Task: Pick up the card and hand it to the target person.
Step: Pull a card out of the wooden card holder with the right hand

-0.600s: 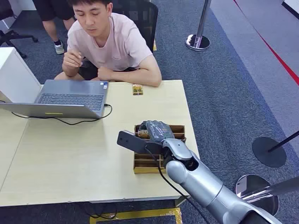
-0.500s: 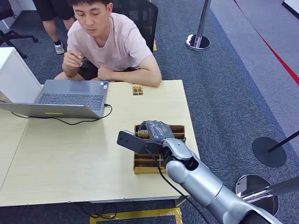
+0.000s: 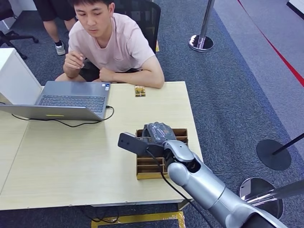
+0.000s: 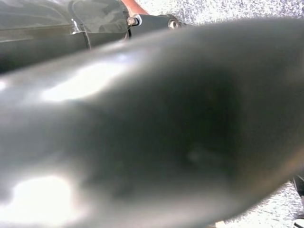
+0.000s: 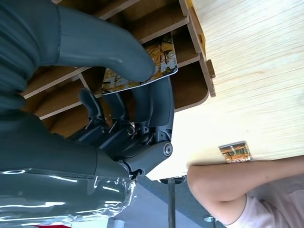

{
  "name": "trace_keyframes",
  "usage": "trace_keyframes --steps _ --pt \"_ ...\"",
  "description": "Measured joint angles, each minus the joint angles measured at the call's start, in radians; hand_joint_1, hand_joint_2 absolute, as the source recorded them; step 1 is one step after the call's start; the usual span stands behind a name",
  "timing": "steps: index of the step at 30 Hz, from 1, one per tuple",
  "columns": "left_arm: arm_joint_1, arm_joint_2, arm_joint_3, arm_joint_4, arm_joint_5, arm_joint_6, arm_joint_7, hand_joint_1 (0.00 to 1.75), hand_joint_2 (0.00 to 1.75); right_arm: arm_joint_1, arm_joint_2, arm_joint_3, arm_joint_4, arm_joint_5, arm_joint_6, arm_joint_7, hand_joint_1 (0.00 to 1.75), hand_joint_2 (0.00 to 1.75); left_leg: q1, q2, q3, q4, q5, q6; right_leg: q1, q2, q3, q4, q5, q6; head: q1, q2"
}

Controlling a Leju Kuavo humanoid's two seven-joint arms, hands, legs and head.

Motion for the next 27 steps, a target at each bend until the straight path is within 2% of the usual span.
trace_keyframes --steps 1,5,19,27 --pt "0.000 0.000 0.000 0.000 0.000 0.001 -0.001 0.00 0.00 0.000 0.000 0.000 0.000 0.000 0.000 0.000 1.48 1.75 0.000 0.000 0.000 0.000 0.000 0.000 0.000 0.000 0.000 0.000 0.000 0.000 0.000 0.000" --pt "0.000 0.000 0.000 0.000 0.006 0.003 -0.008 0.00 1.75 -0.001 0.001 0.000 0.000 0.000 0.001 0.000 1.51 1.75 0.000 0.000 0.000 0.000 0.000 0.000 0.000 0.000 0.000 0.000 0.000 0.000 0.000 0.000" --pt "0.000 0.002 0.000 0.000 0.019 0.026 -0.045 0.00 1.75 -0.003 0.000 0.000 0.000 -0.001 -0.007 -0.016 1.50 1.75 0.000 0.000 0.000 0.000 0.000 0.000 0.000 0.000 0.000 0.000 0.000 0.000 0.000 0.000" --pt "0.002 0.002 0.001 0.000 0.025 0.027 -0.063 0.00 1.75 -0.001 -0.003 -0.021 -0.036 -0.003 -0.127 -0.150 1.50 1.75 0.000 0.000 0.000 0.000 0.000 0.000 0.000 0.000 0.000 0.000 0.000 0.000 0.000 0.000"
